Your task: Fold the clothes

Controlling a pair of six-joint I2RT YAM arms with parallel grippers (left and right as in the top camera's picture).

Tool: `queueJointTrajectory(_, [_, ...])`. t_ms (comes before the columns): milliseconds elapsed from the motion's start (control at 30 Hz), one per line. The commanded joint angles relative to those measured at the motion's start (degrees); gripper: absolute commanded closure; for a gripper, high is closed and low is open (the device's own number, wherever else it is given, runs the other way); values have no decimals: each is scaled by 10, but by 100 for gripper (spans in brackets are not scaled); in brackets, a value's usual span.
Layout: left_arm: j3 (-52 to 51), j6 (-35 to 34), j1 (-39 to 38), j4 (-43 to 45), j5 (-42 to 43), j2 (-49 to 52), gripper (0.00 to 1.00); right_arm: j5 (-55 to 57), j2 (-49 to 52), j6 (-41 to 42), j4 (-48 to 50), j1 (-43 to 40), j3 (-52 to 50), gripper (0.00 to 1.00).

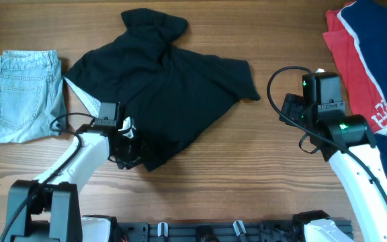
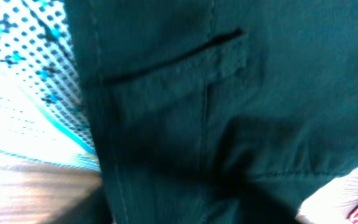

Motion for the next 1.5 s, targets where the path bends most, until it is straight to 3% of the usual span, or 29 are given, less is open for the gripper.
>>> queueJointTrajectory(0, [-21, -10, -2, 11, 30, 2, 91, -5, -2, -5, 0, -2, 0, 19])
queueJointTrajectory(67, [-21, -10, -2, 10, 43, 2, 92, -5, -2, -5, 0, -2, 0, 19])
queueJointTrajectory(167, [-21, -10, -2, -10, 44, 2, 82, -5, -2, -5, 1, -2, 0, 20])
queueJointTrajectory(200, [-21, -10, -2, -27, 44, 2, 66, -5, -2, -5, 1, -2, 0, 19])
queueJointTrajectory(367, [-21, -10, -2, -74, 44, -10, 58, -5, 2, -5, 2, -2, 0, 20])
queueJointTrajectory(500, [-12, -9, -2, -101, 44, -42, 57, -5, 18, -6, 0, -2, 0, 19])
queueJointTrajectory(633, [-11, -8, -2, -70, 26, -84, 57, -5, 31, -4, 0, -2, 0, 19])
queueJointTrajectory(867, [-19, -8, -2, -59, -17, -75, 55, -5, 34, -4, -4, -2, 0, 19])
queueJointTrajectory(1467, [-79, -31, -30, 89, 25, -74, 57, -5, 34, -4, -8, -2, 0, 20])
